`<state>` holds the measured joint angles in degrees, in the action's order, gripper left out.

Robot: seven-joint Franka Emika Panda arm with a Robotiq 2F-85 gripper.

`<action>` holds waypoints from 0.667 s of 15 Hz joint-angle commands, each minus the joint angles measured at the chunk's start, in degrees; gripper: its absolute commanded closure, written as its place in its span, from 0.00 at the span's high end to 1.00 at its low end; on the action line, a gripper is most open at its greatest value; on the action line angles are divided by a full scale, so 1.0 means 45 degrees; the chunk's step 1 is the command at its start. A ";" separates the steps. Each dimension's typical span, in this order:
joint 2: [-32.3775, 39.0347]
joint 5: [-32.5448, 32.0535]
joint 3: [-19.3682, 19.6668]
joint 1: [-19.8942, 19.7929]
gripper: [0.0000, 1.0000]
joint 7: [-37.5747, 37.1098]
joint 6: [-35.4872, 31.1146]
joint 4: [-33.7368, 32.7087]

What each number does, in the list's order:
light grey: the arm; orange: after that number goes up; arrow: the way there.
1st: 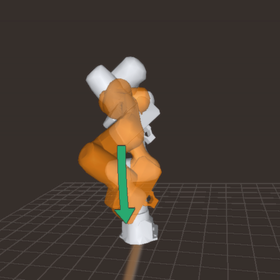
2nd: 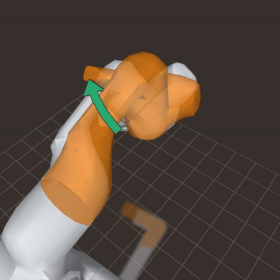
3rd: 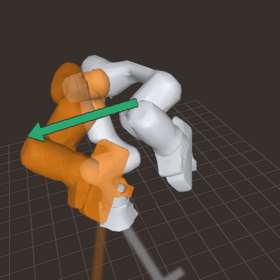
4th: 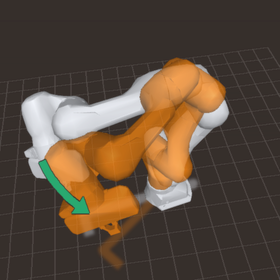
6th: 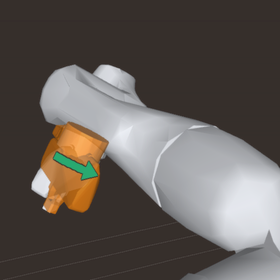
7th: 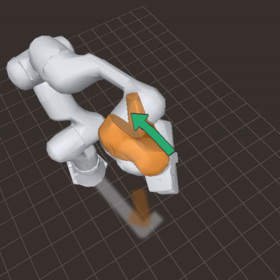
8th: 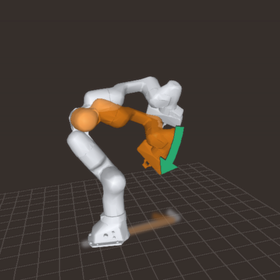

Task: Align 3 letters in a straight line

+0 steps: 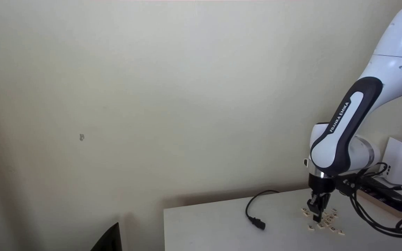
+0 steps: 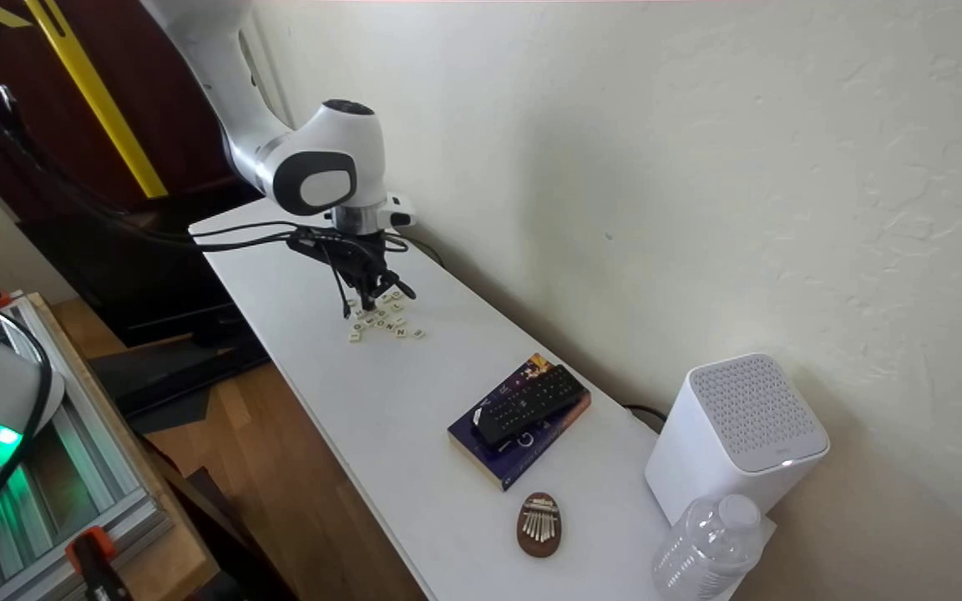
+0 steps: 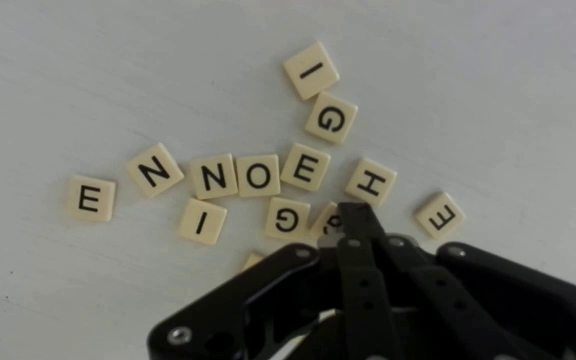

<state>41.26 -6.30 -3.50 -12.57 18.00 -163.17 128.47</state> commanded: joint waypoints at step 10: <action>0.0589 -0.1341 0.0541 0.0364 0.00 0.1432 0.0588 -0.0796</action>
<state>41.55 -10.63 -1.92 -11.64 23.37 -161.57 127.12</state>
